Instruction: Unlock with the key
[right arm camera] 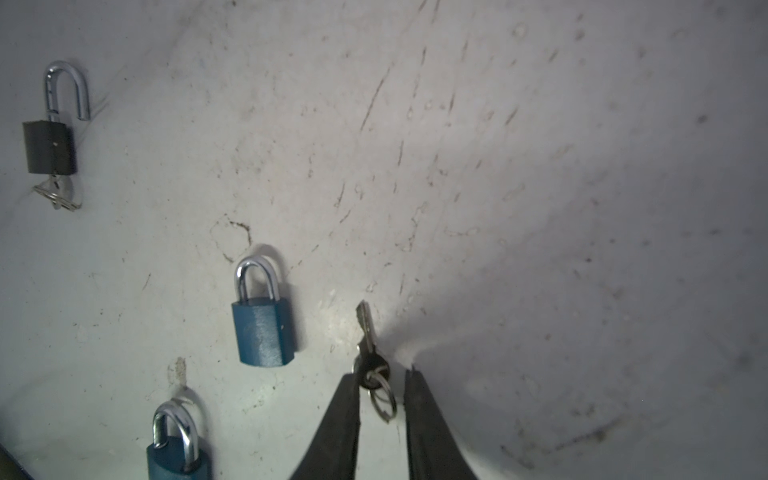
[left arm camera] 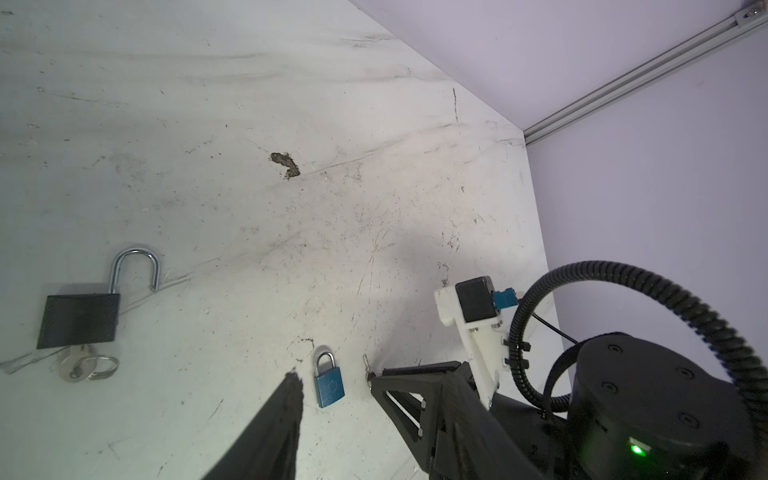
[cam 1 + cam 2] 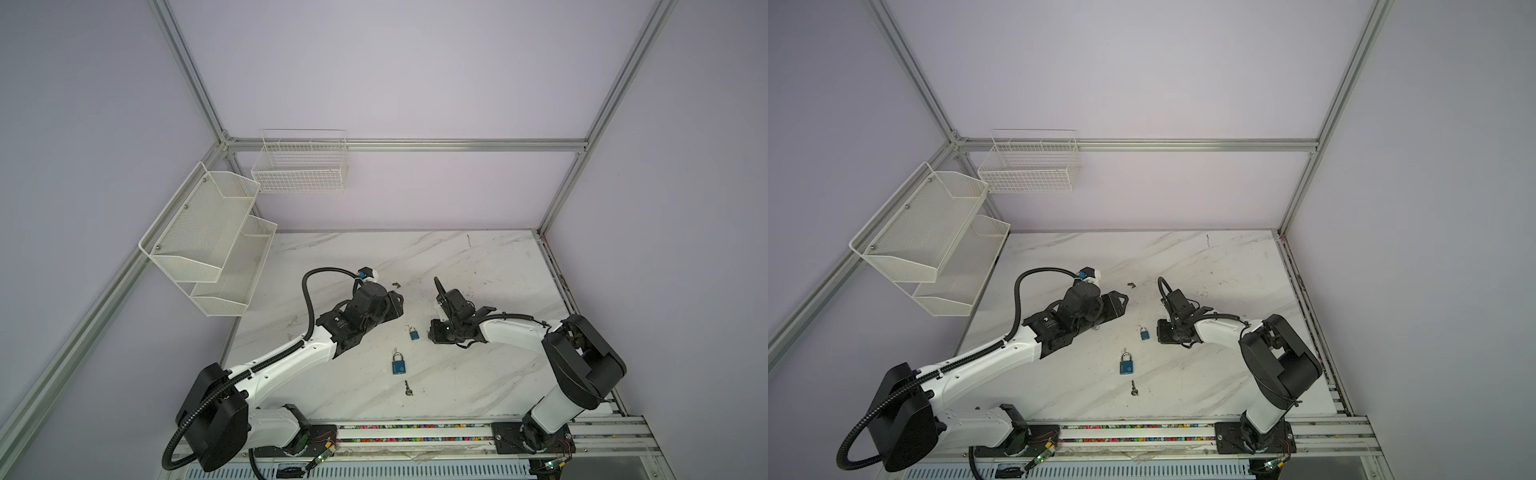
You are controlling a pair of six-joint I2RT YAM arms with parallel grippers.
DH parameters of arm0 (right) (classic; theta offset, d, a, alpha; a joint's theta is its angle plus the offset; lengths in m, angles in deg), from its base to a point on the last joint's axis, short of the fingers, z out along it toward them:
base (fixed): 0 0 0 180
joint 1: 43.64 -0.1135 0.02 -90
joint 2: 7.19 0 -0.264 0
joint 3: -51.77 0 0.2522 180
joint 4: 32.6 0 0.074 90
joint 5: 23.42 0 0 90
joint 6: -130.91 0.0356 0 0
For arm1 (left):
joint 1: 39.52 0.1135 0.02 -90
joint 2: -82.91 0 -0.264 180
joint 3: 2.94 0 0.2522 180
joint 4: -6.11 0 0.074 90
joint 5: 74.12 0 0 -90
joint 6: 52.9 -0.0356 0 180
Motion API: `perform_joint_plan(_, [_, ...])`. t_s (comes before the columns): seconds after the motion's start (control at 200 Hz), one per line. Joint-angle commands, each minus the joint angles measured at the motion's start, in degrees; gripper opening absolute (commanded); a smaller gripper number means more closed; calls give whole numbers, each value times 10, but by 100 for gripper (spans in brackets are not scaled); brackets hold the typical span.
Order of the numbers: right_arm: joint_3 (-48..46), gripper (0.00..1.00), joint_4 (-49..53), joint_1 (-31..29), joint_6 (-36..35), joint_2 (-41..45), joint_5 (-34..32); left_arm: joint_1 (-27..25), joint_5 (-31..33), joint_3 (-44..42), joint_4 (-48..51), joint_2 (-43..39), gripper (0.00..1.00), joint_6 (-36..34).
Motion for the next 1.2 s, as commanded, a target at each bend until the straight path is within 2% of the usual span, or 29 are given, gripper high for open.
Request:
perform_joint_plan(0.0, [-8,23,-9,-3,-5,-6,-3,-3,-3,-15,-21,4,55,8])
perform_joint_plan(0.375, [-10,11,-12,-16,-1,-13,-9,-3,-3,-16,-22,5,55,8])
perform_joint_plan(0.5, [-9,9,-10,-18,-1,-18,-14,-3,-2,-16,-22,2,55,9])
perform_joint_plan(0.705, [-7,0,-9,-19,-2,-3,-22,-3,-10,-22,-31,-4,55,23])
perform_joint_plan(1.195, [-13,0,-27,-17,-19,92,-39,-2,-57,-42,-69,-53,56,95])
